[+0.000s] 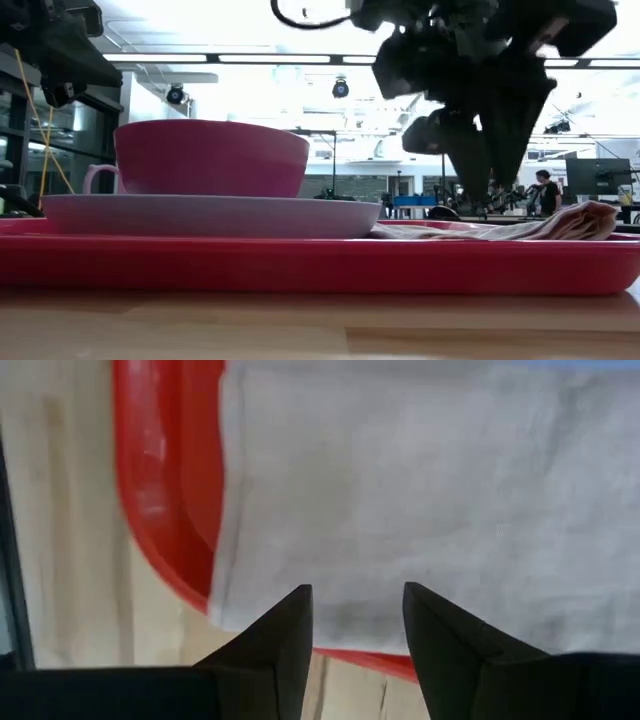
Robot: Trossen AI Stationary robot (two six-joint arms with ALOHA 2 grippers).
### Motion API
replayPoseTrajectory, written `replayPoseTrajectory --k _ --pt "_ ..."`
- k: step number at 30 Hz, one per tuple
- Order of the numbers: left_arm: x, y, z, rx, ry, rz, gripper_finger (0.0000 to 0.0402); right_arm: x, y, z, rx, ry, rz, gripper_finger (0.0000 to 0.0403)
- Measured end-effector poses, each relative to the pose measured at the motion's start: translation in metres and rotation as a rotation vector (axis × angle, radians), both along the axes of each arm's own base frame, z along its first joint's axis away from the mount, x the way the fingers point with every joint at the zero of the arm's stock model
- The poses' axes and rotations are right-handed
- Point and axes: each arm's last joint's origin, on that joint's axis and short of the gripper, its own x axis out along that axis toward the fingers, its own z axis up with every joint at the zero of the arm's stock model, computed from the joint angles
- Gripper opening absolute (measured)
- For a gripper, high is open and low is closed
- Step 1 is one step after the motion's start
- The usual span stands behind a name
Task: Set up tray
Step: Put the gray napkin on the red serving tray to the right of the blue plate
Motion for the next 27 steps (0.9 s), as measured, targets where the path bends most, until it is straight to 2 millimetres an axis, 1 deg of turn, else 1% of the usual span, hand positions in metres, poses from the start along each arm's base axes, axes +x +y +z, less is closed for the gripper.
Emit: replayPoseTrajectory --k 6,12,16,22,27 --pt "0.0 0.0 0.0 0.0 0.0 0.0 0.0072 -0.002 -0.002 -0.014 0.018 -0.027 0.012 0.0136" --pt "0.0 0.0 0.0 0.0 0.0 0.0 0.0072 -0.006 -0.002 -0.023 0.02 -0.031 0.015 0.0136" --pt "0.0 0.0 0.0 0.0 0.0 0.0 0.0072 -0.005 -0.002 -0.024 0.023 -0.045 0.015 0.0136" --pt "0.0 0.0 0.0 -0.001 0.0 -0.002 0.0072 -0.001 0.0 -0.036 0.047 -0.034 0.02 0.0136" --pt "0.0 0.0 0.0 -0.007 0.003 -0.014 0.0072 0.002 0.0 -0.039 0.06 -0.041 0.014 0.0136"
